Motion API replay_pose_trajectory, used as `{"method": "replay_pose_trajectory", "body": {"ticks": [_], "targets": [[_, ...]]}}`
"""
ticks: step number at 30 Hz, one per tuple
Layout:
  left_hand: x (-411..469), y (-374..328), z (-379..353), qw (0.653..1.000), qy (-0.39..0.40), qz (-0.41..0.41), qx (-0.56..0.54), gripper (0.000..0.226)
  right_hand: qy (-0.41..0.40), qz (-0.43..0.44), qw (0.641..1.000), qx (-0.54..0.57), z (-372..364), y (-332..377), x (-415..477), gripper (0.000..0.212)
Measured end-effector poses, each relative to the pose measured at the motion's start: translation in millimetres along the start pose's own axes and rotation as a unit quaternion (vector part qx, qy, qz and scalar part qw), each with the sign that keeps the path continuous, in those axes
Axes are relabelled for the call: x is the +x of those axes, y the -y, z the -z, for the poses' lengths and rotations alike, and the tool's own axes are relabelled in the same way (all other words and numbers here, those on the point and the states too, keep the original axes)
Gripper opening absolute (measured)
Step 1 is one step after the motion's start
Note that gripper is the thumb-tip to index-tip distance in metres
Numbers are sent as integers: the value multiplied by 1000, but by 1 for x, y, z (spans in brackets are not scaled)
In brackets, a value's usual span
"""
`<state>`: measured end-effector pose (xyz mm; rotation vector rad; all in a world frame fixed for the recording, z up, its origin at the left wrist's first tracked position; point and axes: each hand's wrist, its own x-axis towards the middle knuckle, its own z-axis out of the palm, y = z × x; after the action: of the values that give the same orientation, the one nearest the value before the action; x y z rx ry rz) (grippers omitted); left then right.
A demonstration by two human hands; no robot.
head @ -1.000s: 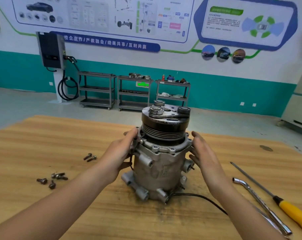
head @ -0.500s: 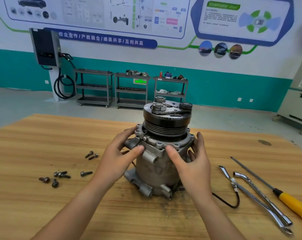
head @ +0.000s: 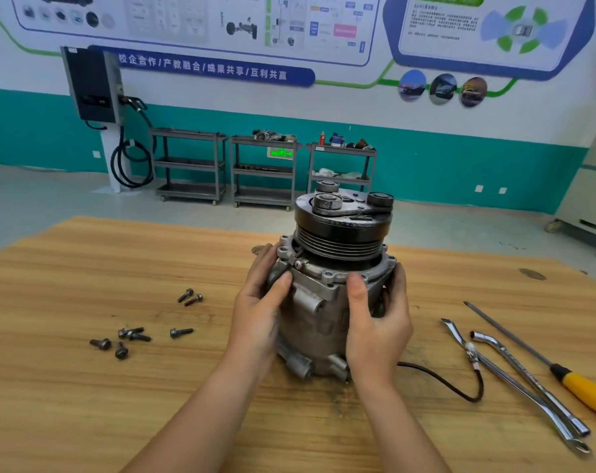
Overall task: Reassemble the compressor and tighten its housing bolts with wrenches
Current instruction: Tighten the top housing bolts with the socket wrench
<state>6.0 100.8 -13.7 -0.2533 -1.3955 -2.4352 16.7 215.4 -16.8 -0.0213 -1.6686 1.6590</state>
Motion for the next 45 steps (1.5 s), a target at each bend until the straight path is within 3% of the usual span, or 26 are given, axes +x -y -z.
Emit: {"method": "replay_pose_trajectory", "body": {"ticks": [13,23,28,35,39,45], "targets": [[6,1,-4,993,-27,17,-116,37,-27,22,999,-1,-5,-3,0,90],[-4,1,-8,994,-41,-7,-103,35,-3,7,999,50,-1,-6,5,77],[-16,-8,-12,998,-60,-31,7,41,46,-23,997,65,4,-3,8,79],[-66,-7,-16,965,-9,-116,236,63,122,-87,988,46,19,5,26,49],[-78,-9,-15,953,7,-116,281,66,154,-140,978,22,26,17,14,82],[-83,-15,-21,968,-23,-97,232,52,213,-60,966,-131,20,38,-11,145]]}}
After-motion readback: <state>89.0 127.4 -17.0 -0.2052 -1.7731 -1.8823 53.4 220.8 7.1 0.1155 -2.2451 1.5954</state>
